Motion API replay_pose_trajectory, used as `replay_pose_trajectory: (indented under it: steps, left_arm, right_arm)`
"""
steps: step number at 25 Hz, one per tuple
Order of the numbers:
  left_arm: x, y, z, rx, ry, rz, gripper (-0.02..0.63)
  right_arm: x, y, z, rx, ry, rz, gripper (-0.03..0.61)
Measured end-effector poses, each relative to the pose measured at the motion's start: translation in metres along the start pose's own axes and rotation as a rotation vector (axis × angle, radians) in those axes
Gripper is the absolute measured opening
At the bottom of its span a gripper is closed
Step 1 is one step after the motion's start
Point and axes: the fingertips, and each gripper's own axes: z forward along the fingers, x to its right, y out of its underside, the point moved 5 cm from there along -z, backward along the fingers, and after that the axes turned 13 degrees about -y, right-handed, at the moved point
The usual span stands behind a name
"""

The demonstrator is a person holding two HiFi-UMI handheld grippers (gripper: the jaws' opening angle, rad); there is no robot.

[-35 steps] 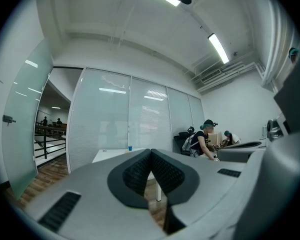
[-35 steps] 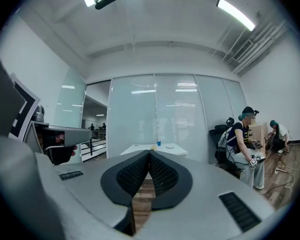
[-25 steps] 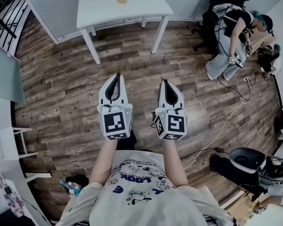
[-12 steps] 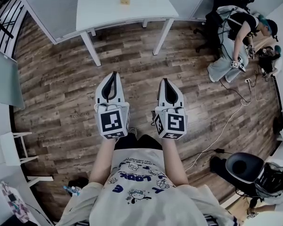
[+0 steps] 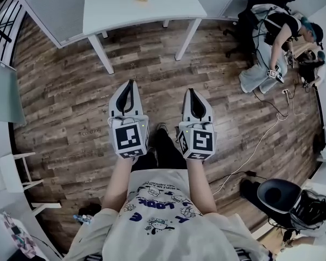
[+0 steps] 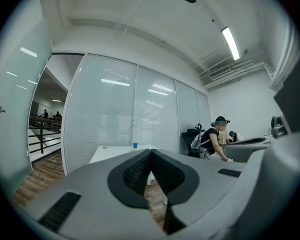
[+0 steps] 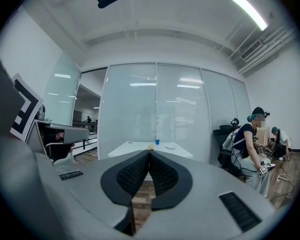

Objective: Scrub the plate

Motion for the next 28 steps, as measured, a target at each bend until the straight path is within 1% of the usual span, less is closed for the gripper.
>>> replay_pose_trajectory:
  steps: [6,10,15,21,25,28]
  left_arm:
    - [0.008,-0.001,0.033,0.007,-0.009,0.007,0.029]
    - [0.014,-0.001,0.064,0.003,-0.016,0.021,0.029]
    - [0.026,-0.006,0.106,0.005,-0.032,0.019,0.029]
    - [0.04,-0.012,0.155,0.005,-0.049,0.014,0.029]
    - [0.062,-0.022,0.179,0.007,-0.055,0.018,0.029]
    - [0.074,-0.024,0.203,0.007,-0.059,0.024,0.029]
  right_arm:
    - [0.026,0.002,0.031,-0.002,-0.007,0.006,-0.008]
    - [0.041,0.005,0.061,-0.007,-0.031,0.013,-0.007]
    - [0.066,0.002,0.1,-0.009,-0.062,0.013,-0.007]
    - [0.102,-0.006,0.141,-0.003,-0.079,0.008,-0.007]
    - [0.133,-0.016,0.155,0.005,-0.088,0.001,-0.006]
    - [0.155,-0.016,0.174,0.005,-0.098,0.012,-0.008]
